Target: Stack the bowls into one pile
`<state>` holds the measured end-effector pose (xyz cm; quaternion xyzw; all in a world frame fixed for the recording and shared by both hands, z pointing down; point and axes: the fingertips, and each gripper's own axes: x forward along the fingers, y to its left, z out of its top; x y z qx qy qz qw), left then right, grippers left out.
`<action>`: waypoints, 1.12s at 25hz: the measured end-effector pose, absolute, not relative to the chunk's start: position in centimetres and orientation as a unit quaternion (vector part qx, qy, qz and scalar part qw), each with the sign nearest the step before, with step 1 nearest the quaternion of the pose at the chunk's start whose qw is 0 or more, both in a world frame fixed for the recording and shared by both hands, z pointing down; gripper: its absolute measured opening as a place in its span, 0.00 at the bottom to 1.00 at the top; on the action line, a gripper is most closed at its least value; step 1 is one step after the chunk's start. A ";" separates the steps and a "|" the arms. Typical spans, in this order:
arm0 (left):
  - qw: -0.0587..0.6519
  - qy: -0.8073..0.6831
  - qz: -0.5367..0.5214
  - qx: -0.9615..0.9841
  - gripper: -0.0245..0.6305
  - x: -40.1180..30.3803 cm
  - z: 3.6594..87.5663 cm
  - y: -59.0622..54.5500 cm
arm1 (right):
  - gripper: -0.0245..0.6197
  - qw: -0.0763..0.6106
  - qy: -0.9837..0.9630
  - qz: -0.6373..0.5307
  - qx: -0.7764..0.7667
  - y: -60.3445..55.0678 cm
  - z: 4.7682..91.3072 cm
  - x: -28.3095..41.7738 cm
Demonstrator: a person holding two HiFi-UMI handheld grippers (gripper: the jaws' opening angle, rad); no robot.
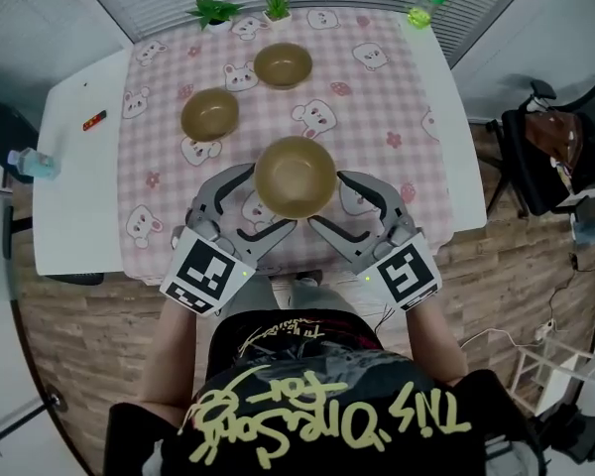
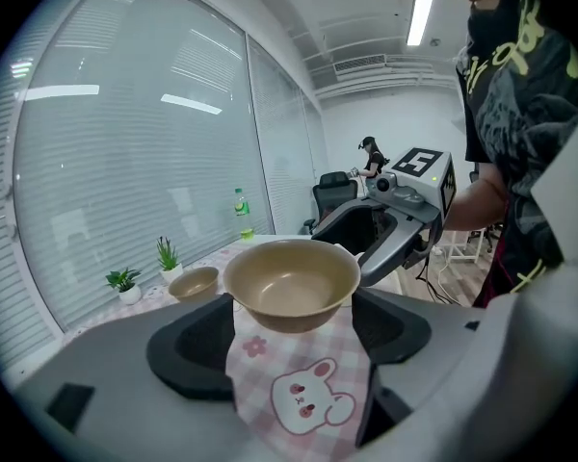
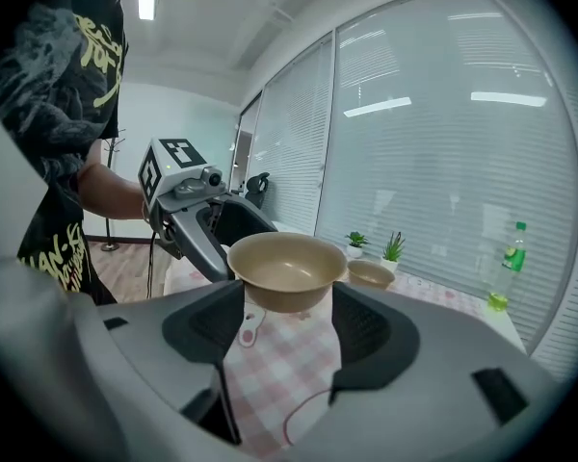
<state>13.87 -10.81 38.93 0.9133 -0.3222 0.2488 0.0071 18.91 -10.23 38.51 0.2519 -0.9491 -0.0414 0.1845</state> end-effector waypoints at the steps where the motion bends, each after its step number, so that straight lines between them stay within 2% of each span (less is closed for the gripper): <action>1: 0.006 -0.324 0.247 0.913 0.62 13.4 38.7 -11.0 | 0.49 0.183 -0.949 -0.043 0.252 -10.4 38.2 18.5; 28: 0.012 -0.336 0.201 0.920 0.62 1.9 35.4 -17.4 | 0.49 0.179 -0.948 -0.063 0.256 -16.8 34.6 6.9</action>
